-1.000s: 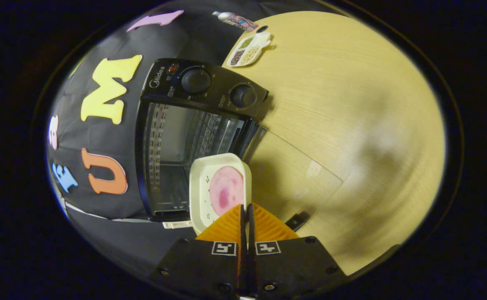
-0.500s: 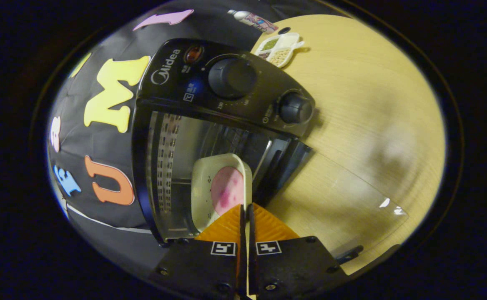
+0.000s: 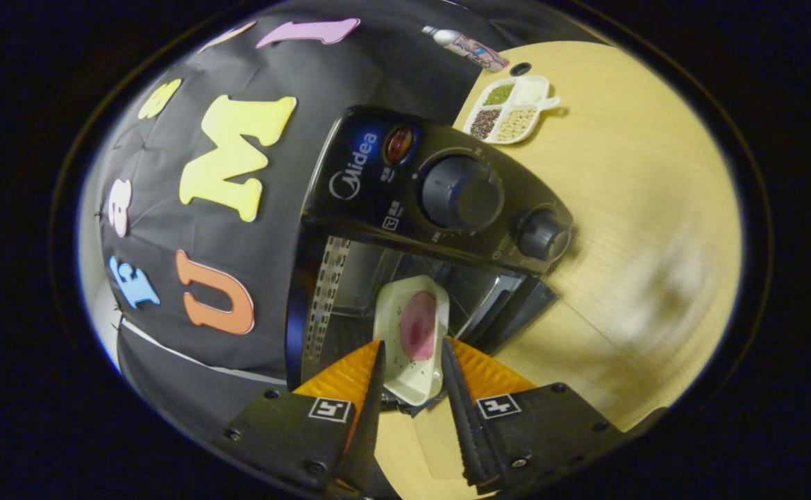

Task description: Open the electric oven with the left hand, put the food in, and close the electric oven.

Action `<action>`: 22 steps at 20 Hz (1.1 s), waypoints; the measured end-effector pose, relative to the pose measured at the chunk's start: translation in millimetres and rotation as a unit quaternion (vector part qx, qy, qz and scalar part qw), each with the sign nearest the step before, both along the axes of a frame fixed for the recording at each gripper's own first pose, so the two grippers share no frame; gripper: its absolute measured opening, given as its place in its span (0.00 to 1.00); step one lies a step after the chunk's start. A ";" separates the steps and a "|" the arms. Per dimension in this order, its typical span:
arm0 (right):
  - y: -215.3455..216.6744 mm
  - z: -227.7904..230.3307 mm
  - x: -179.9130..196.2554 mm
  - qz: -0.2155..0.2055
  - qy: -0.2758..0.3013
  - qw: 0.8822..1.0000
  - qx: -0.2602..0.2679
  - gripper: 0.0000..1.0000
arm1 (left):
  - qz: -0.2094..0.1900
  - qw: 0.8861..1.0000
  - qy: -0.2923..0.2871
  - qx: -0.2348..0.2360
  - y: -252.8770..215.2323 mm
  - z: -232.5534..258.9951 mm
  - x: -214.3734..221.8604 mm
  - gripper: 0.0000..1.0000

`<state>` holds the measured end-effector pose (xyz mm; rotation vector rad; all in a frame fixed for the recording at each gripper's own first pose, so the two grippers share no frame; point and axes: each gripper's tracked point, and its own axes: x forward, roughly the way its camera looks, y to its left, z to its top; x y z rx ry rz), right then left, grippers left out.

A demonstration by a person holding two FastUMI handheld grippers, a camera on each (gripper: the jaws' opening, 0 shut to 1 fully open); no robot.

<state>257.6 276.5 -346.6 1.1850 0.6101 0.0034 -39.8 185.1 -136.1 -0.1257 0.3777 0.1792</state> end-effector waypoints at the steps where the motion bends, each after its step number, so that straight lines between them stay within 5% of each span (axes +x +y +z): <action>1: -5.4 3.7 -5.8 0.009 -0.004 1.000 -0.011 0.46 | -0.002 1.000 -0.002 0.003 -1.8 -0.9 1.2 0.97; 5: -25.6 31.7 -41.8 0.067 -0.040 0.993 -0.094 0.51 | -0.016 1.000 -0.012 0.002 -18.9 -2.7 6.9 0.98; 7: -38.6 48.9 -62.6 0.102 -0.062 0.981 -0.150 0.79 | -0.025 1.000 -0.015 -0.006 -29.6 -7.4 8.5 0.97; 9: -58.5 69.3 -78.5 0.110 -0.086 0.969 -0.206 0.92 | -0.035 0.999 -0.015 -0.010 -39.7 -13.4 10.7 0.97; 20: -171.6 136.1 -181.6 0.095 -0.134 0.872 -0.461 1.00 | -0.110 0.994 0.004 0.001 -99.4 -76.9 22.1 0.97; 22: -186.1 140.8 -195.5 0.098 -0.135 0.853 -0.495 0.95 | -0.125 0.992 0.012 0.002 -115.3 -94.1 25.6 0.98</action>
